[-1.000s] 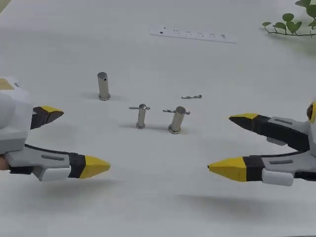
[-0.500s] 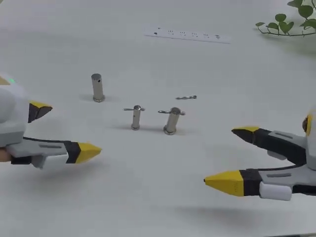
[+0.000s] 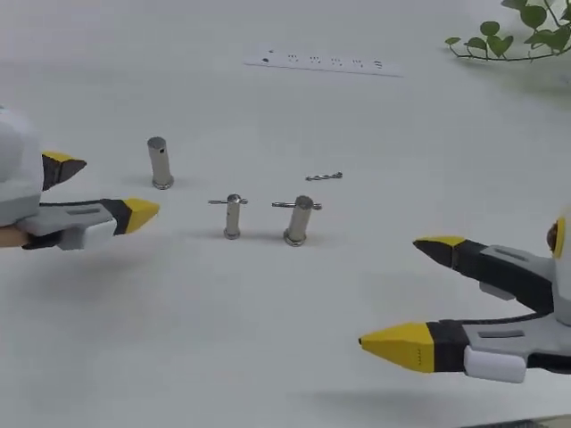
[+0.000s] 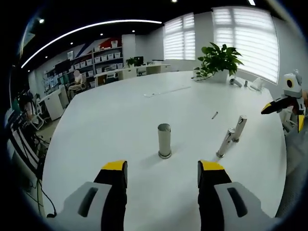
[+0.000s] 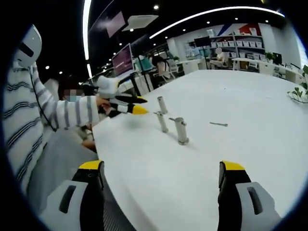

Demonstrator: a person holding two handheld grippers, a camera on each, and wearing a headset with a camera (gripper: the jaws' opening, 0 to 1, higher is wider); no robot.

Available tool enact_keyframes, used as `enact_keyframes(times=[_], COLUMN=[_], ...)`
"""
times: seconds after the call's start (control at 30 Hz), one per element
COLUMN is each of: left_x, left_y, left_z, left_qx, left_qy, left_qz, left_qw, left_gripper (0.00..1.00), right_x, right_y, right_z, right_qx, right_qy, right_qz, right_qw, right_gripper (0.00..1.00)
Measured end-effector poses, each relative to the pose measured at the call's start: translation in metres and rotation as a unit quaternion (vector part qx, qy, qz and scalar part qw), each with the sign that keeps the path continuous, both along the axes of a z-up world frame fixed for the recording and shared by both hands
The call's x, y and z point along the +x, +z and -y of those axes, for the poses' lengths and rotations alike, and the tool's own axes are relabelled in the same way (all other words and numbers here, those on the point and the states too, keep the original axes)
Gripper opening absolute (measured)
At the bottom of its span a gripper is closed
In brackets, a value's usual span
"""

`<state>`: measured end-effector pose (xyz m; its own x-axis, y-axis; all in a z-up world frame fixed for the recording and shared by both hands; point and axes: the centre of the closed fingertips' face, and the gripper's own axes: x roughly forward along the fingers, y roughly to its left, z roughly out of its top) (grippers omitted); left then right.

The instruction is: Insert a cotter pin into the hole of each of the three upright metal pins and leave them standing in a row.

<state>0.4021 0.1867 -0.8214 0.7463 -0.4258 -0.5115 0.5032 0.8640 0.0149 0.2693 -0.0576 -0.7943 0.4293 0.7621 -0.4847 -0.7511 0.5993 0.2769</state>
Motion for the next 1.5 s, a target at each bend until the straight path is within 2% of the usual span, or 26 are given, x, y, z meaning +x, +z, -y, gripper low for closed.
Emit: enact_keyframes(times=[0.1,0.27,0.3,0.4,0.5,0.6,0.67,0.77,0.83,0.97,1.07,1.17,1.23,1.3,1.43,1.47,1.5], left_x=[0.009,0.019,0.021,0.026,0.031,0.036,0.038,0.039,0.041,0.042,0.043,0.042,0.043,0.043,0.044,0.044,0.045], left_y=[-0.002,-0.007,-0.008,-0.009,-0.011,-0.012,-0.012,-0.014,-0.014,-0.012,-0.013,-0.014,-0.014,-0.014,-0.014,-0.014,-0.014], left_z=[0.006,0.015,0.016,0.015,0.014,0.008,0.008,0.010,0.013,0.021,0.023,0.027,0.029,0.030,0.030,0.029,0.028], left_qx=[0.004,-0.005,-0.018,-0.034,-0.033,-0.019,-0.022,-0.007,-0.008,-0.025,-0.020,-0.022,-0.013,-0.012,-0.021,-0.031,-0.029], left_qy=[-0.002,-0.004,0.000,0.015,0.015,0.028,0.027,0.017,0.014,0.004,0.004,-0.005,-0.010,-0.009,-0.002,0.007,0.006], left_qz=[0.003,-0.003,-0.006,-0.009,-0.008,-0.004,-0.004,-0.001,-0.003,-0.003,-0.003,-0.007,0.001,0.000,-0.005,-0.010,-0.008], left_qw=[1.0000,1.0000,0.9998,0.9993,0.9993,0.9994,0.9994,0.9998,0.9999,0.9997,0.9998,0.9997,0.9999,0.9999,0.9998,0.9995,0.9995], left_gripper=[0.59,0.56,0.53,0.45,0.36,0.30,0.27,0.27,0.26,0.19,0.19,0.14,0.12,0.12,0.11,0.11,0.11], right_x=[0.000,0.002,0.002,0.004,0.005,0.005,0.005,0.006,0.007,0.007,0.007,0.008,0.008,0.008,0.008,0.008,0.008], right_y=[0.000,0.000,0.000,0.000,0.001,0.001,0.001,0.000,0.001,0.002,0.002,0.002,0.003,0.002,0.003,0.003,0.003], right_z=[0.000,0.000,0.000,0.000,0.000,0.000,-0.001,0.000,0.000,0.000,0.002,0.003,0.003,0.004,0.003,0.003,0.003], right_qx=[0.006,0.007,0.007,0.003,0.003,0.003,0.002,-0.003,-0.003,-0.003,-0.004,0.000,0.000,-0.004,-0.003,-0.002,-0.002], right_qy=[-0.005,-0.011,-0.010,-0.009,-0.009,-0.009,-0.007,-0.009,-0.010,-0.010,-0.016,-0.020,-0.020,-0.018,-0.019,-0.019,-0.020], right_qz=[-0.004,-0.004,-0.003,0.001,0.003,0.003,0.003,0.001,0.001,0.004,0.001,0.002,0.003,0.005,0.005,0.004,0.005], right_qw=[1.0000,0.9999,0.9999,1.0000,0.9999,0.9999,1.0000,1.0000,0.9999,0.9999,0.9999,0.9998,0.9998,0.9998,0.9998,0.9998,0.9998], right_gripper=[1.00,1.00,1.00,1.00,1.00,1.00,1.00,1.00,1.00,1.00,1.00,1.00,1.00,1.00,1.00,1.00,1.00])
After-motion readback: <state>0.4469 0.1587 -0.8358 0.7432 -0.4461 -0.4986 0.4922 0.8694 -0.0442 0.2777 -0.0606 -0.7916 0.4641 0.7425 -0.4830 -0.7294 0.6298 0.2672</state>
